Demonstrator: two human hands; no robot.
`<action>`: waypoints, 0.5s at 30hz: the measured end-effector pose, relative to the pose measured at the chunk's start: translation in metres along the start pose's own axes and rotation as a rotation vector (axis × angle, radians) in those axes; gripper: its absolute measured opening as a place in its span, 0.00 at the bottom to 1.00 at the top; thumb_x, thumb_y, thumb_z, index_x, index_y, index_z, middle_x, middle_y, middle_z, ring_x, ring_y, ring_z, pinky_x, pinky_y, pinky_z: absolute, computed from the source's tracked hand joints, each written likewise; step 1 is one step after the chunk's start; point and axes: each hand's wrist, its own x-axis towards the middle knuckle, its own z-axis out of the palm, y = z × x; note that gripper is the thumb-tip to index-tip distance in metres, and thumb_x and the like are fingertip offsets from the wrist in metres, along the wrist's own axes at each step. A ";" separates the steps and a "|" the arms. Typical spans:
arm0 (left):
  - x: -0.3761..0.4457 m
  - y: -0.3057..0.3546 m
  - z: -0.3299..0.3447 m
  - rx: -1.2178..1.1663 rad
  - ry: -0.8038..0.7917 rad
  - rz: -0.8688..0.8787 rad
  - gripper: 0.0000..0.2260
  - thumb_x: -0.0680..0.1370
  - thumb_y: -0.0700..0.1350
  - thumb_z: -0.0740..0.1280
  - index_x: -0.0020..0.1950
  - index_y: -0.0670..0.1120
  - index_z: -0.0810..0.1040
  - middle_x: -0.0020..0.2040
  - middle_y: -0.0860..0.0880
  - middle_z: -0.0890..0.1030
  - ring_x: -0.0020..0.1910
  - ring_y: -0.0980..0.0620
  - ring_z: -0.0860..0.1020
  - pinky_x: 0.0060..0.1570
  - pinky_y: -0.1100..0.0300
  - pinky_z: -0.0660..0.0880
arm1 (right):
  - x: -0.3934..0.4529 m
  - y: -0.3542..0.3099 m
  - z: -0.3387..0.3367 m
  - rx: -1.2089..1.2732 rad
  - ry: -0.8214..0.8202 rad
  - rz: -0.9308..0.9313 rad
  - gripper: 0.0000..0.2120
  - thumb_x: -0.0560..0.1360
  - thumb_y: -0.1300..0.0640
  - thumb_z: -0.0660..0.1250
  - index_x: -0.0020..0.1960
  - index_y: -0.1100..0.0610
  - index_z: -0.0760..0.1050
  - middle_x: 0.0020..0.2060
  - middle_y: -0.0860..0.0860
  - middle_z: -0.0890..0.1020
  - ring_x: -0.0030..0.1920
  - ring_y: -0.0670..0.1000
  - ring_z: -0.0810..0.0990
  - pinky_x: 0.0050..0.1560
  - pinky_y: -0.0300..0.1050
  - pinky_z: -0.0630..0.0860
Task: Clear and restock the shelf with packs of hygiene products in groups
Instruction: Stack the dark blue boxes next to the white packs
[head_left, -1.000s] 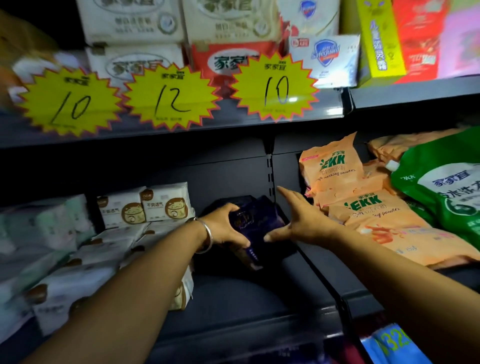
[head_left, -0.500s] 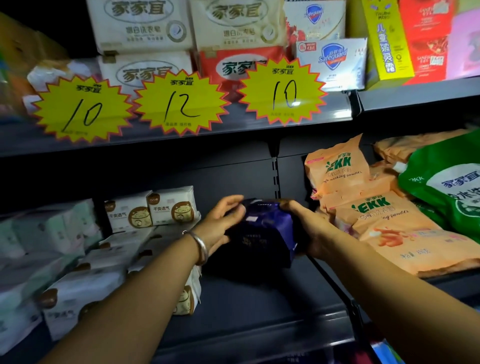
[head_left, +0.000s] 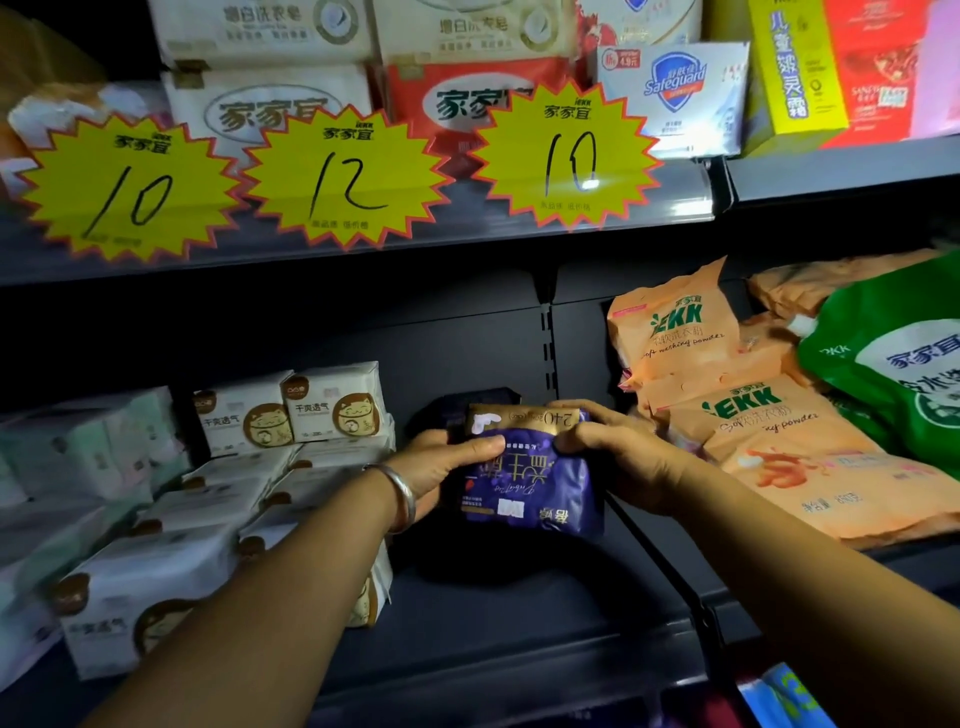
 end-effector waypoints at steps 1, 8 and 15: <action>0.000 0.000 0.000 -0.005 0.014 0.006 0.13 0.70 0.42 0.71 0.53 0.43 0.78 0.45 0.44 0.84 0.43 0.48 0.83 0.49 0.52 0.79 | 0.000 0.000 -0.001 -0.036 -0.011 0.025 0.30 0.60 0.61 0.72 0.61 0.59 0.71 0.53 0.62 0.80 0.52 0.61 0.80 0.58 0.58 0.76; 0.001 -0.002 0.000 0.002 0.214 -0.170 0.29 0.71 0.61 0.67 0.66 0.47 0.70 0.61 0.43 0.77 0.56 0.40 0.77 0.46 0.44 0.75 | 0.010 0.011 0.012 0.028 0.309 0.003 0.23 0.70 0.57 0.70 0.62 0.64 0.71 0.47 0.58 0.80 0.43 0.56 0.79 0.37 0.46 0.76; 0.002 -0.003 0.017 -0.047 0.240 -0.060 0.18 0.67 0.49 0.75 0.54 0.48 0.77 0.45 0.45 0.83 0.44 0.44 0.81 0.47 0.42 0.76 | 0.000 0.025 0.024 -0.048 0.177 0.129 0.46 0.61 0.52 0.77 0.73 0.54 0.58 0.60 0.56 0.76 0.52 0.54 0.78 0.40 0.48 0.74</action>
